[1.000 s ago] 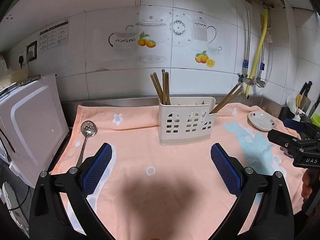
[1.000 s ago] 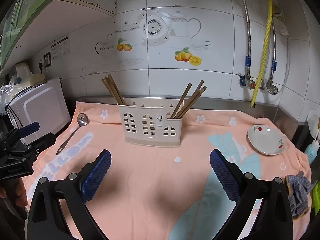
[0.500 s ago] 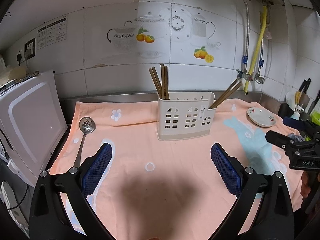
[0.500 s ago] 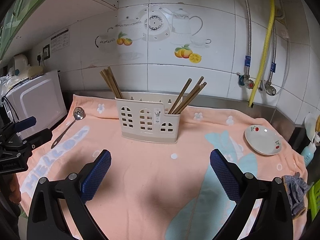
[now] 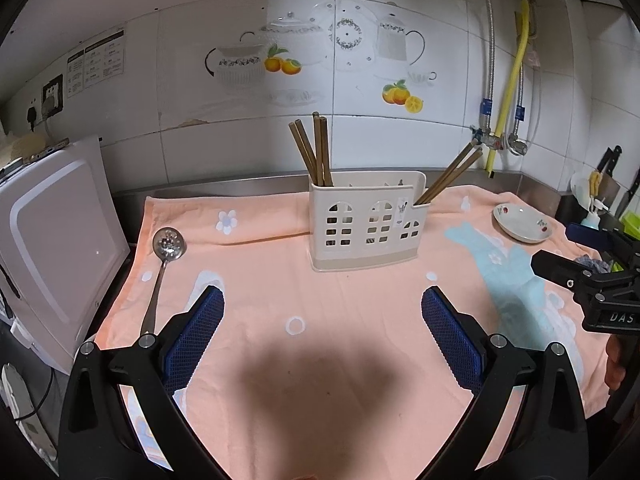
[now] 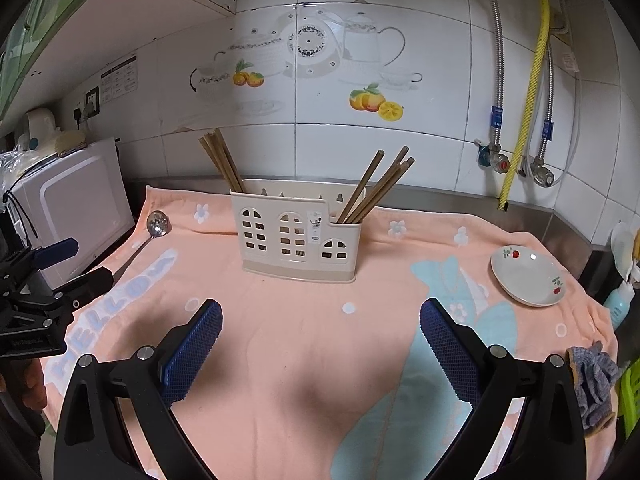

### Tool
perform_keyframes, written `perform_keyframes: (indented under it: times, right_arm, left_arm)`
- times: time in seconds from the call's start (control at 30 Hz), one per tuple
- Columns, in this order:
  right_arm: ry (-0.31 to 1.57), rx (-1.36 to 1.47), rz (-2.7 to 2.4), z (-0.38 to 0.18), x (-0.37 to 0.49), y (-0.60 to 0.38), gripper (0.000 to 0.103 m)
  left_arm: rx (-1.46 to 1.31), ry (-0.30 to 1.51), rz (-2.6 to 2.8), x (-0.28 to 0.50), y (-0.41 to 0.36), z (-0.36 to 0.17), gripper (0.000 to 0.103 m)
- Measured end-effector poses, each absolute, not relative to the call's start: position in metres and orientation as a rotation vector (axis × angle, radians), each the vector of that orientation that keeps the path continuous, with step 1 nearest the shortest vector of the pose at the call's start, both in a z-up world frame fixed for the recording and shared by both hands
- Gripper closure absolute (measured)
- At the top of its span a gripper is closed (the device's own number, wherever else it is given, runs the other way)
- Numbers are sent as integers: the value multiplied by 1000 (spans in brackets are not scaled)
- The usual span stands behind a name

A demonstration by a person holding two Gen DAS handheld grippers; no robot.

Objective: Organize utensils

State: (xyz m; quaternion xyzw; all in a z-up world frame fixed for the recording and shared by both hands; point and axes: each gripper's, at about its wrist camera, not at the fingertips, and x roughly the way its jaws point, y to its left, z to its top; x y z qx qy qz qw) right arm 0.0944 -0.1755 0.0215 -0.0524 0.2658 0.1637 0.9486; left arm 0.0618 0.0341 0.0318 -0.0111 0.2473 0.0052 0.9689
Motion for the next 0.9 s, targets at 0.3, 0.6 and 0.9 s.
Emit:
perform_keyframes:
  times: [0.3, 0.6, 0.9]
  right_arm:
    - [553, -109, 336, 19, 95, -174, 7]
    - [556, -103, 340, 18, 96, -175, 7]
    - [556, -102, 338, 17, 96, -176, 7]
  left_arm:
    - [-22, 506, 9, 61, 33, 29, 5]
    - [-21, 515, 9, 62, 32, 28, 5]
    - [-18, 519, 6, 63, 31, 27, 5]
